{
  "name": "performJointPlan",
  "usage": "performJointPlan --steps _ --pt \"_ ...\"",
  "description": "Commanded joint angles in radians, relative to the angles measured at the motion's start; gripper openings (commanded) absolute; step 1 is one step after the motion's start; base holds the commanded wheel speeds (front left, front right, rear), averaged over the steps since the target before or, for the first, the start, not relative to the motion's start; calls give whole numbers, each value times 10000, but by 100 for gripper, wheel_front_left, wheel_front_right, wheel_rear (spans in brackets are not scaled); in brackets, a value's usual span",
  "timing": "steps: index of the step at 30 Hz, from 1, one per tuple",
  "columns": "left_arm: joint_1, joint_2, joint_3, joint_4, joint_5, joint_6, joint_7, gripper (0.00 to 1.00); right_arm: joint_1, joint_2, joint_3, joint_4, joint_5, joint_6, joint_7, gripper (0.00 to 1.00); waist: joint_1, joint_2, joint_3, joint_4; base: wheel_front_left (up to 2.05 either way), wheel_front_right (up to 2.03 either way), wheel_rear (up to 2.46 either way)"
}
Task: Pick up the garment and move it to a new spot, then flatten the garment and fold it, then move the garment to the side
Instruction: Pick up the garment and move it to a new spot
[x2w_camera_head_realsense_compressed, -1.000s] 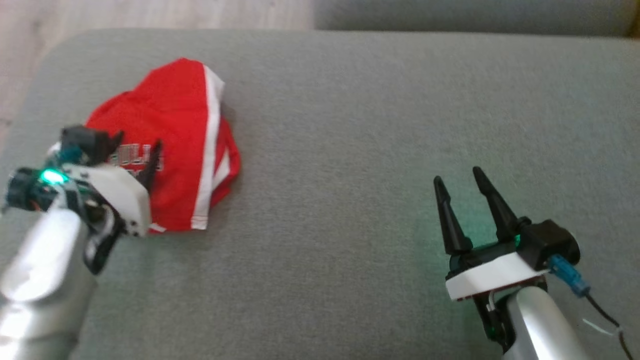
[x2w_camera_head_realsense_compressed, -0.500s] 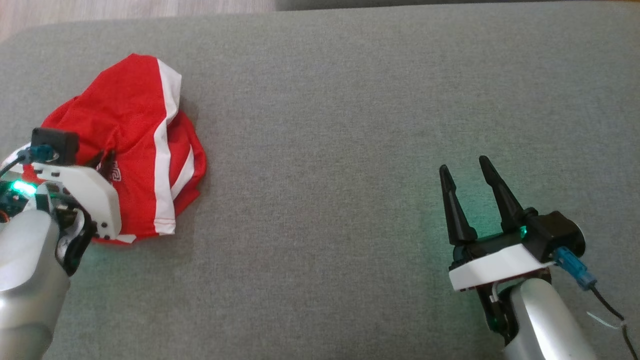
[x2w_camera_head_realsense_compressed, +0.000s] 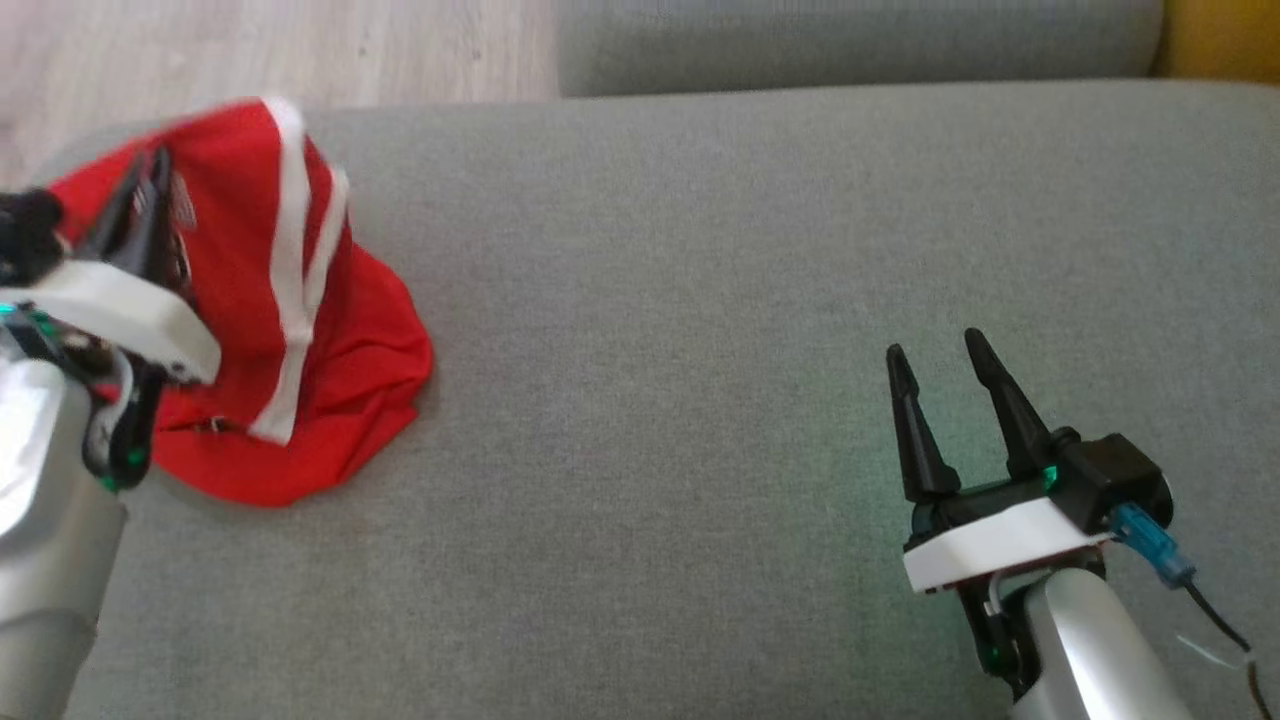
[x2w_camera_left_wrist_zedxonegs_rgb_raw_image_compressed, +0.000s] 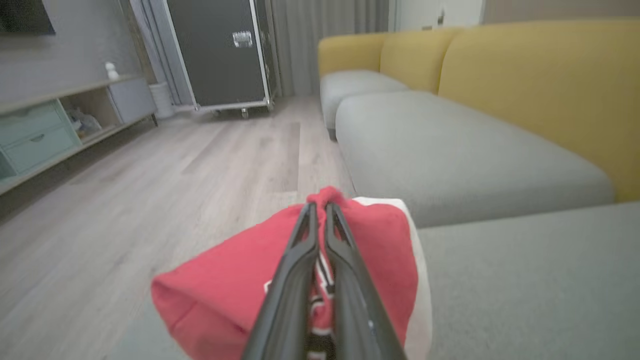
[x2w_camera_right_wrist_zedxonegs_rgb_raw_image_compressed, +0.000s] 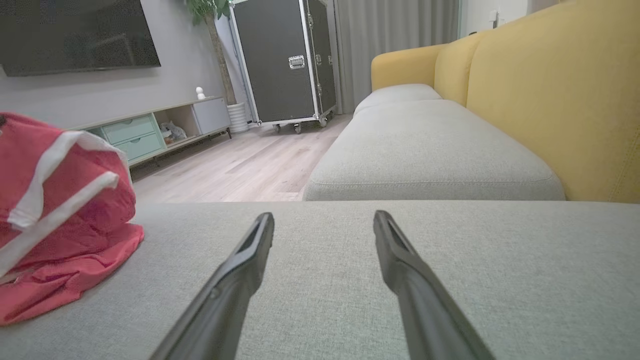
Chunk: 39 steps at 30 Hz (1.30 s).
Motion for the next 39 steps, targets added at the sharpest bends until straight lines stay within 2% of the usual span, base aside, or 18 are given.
performJointPlan --steps 1,6,9,17,26,34,35,36,39 --pt "-495 553 674 -713 -172 235 -300 0 20 -41 203 -262 81 -7 -107 100 1 0 -261 67 0 0 0" --pt "248 482 1042 -2641 -519 774 -498 0 178 -41 257 -245 211 -7 -107 100 1 0 -504 162 0 0 0" --pt "469 467 1045 -3230 -525 944 -472 0 181 -41 302 -239 209 -7 -107 100 1 0 -520 152 0 0 0" --pt "1002 101 372 -5066 -301 1298 11 0 -1 -41 219 -312 172 -7 -107 100 1 0 -420 -350 0 0 0" --pt "701 -744 -815 -5706 64 1301 637 0 -467 -41 11 -529 459 -7 -107 100 1 0 62 -1838 0 0 0" --pt "-271 -1326 -1598 -4588 381 1101 1267 0 -964 -41 310 -1118 1102 -7 -107 100 1 0 987 -3726 0 0 0" --pt "-437 -1363 -1652 -4409 456 1074 1278 44 -1012 -41 341 -1190 1166 -7 -107 100 1 0 1123 -3918 0 0 0" --pt "-615 -1447 -1703 -4224 506 1027 1239 100 -1047 -41 336 -1250 1244 -7 -107 100 1 0 1238 -4062 0 0 0" --pt "-1168 -1609 -1760 -3655 672 911 1029 100 -1140 -41 351 -1364 1446 -7 -107 100 1 0 1550 -4428 0 0 0"
